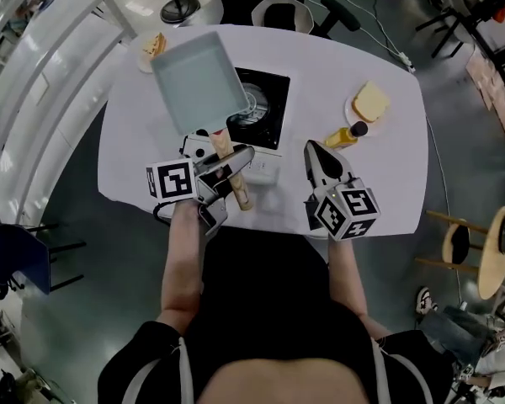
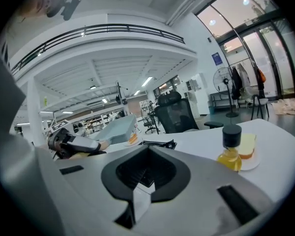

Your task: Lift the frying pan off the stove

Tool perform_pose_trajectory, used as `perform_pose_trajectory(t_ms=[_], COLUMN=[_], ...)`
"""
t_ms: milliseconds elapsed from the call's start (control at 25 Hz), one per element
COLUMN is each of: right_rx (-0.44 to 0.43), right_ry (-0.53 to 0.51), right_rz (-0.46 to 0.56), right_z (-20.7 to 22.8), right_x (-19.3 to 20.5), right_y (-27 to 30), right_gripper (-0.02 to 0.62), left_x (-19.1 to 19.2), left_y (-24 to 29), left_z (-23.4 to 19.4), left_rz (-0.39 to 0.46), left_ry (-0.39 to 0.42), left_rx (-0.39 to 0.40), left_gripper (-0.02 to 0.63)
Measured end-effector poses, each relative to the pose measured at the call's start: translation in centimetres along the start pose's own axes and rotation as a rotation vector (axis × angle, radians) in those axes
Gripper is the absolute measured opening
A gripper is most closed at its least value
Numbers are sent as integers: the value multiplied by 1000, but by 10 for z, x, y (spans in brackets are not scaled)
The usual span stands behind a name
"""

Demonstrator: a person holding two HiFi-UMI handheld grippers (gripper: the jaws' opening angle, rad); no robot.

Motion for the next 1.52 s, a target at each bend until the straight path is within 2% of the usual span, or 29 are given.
perform_pose_trajectory(t_ms=[240,440,600,760,960,1280,1520], right_rx=[-79,-138,-186,-220,-258,-292,-302], right_ry=[-25,-2,3,2,36,37,10], right_rz=[-3,-16,-25,-24,-28,-24,-19], right_z=[-17,-29,-37,-41,-47,-56,-59], right_x=[-6,-5,-5,-5,-3,-1,-2], right_y=[15,26,35,43,51,58,62], right_gripper=[3,2,3,2,2,2,2], left_x=[-5,-3,3,9,18,28,33], left_y=[-35,-74,-96,-116,-137,-159,-161], left_z=[-1,-7,-5,-14,-14,-11,-10], left_rz=[110,196,282,323,391,454,487], left_ry=[-22,-23,-81,-59,-77,-79,-105], left_rx=[-47,-142,-143,-186,-218,-243,-231], left_gripper=[138,138,138,138,138,138,138])
Point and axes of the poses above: the fingertips, and each gripper's own axes: y forward along the fingers, z to its right, x out of its underside, the point moved 4 cm from there along -y, backward along the fingers, and after that the axes turned 4 degrees about z, right-handed, at the moved point
